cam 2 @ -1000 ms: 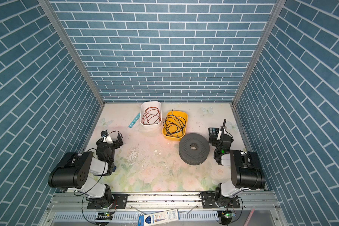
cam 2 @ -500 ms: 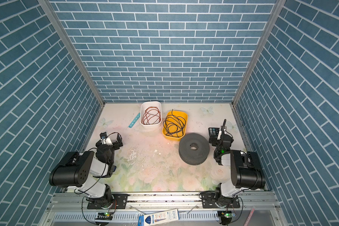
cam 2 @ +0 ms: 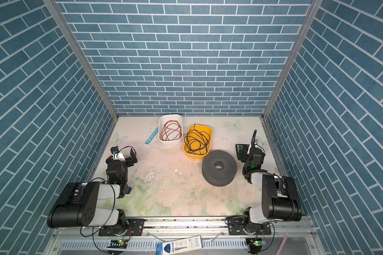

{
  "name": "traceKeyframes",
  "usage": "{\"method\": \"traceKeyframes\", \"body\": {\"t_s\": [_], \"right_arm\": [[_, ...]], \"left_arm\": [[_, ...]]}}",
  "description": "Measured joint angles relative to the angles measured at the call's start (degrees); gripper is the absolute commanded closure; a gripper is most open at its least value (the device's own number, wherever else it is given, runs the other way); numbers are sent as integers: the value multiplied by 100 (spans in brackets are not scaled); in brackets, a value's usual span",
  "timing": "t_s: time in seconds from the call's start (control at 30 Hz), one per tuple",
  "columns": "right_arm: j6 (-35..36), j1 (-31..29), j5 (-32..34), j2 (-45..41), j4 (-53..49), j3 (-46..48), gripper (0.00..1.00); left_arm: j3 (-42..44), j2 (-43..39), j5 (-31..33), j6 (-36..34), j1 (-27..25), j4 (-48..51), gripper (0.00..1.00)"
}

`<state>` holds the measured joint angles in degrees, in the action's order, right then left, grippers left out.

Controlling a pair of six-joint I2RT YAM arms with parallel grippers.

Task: Wrap the cables
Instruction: 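Move the left gripper toward the white tub while the right gripper reaches the yellow tub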

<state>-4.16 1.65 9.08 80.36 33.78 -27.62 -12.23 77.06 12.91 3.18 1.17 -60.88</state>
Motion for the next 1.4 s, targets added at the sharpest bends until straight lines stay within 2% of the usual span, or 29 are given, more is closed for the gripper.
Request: {"method": "traceKeyframes", "body": {"t_s": [0.2, 0.33, 0.47, 0.6, 0.73, 0.9, 1.03, 1.23, 1.3, 1.4], "right_arm": [[-734, -15, 221, -741, -1156, -914, 6], [-1276, -15, -289, -487, -2400, -2177, 7], [-1735, -90, -894, 57, -3392, -3346, 8], [-1958, -352, -1399, 503, -4116, -3893, 9], [-1886, -826, -1729, 1110, -4817, -4529, 12], [-1552, -1550, -1908, 1714, -5353, -5163, 11], [-1344, -1937, -2212, 2076, -5517, -5449, 8], [-1038, -2450, -2271, 2743, -5659, -5917, 6], [-944, -2632, -2258, 2966, -5779, -6124, 1], [-828, -2892, -2184, 3318, -5945, -6489, 1]], "left_arm": [[-903, -909, 348, 153, -44, 1657, 0], [-1888, -1292, 289, 435, -46, 3220, 0], [-3077, -1386, -157, 815, -55, 4791, 0], [-4133, -1329, -321, 1300, -109, 6669, 0], [-4461, -1353, -691, 1515, -109, 7816, 0], [-4892, -1093, -1716, 1368, -116, 9084, 1], [-5368, -560, -2597, 1119, -256, 9488, 1], [-5475, -227, -3373, 918, -999, 9709, 0], [-5661, -87, -3515, 896, -1237, 9753, 0], [-6050, 127, -3679, 879, -1530, 9737, 0]]}}
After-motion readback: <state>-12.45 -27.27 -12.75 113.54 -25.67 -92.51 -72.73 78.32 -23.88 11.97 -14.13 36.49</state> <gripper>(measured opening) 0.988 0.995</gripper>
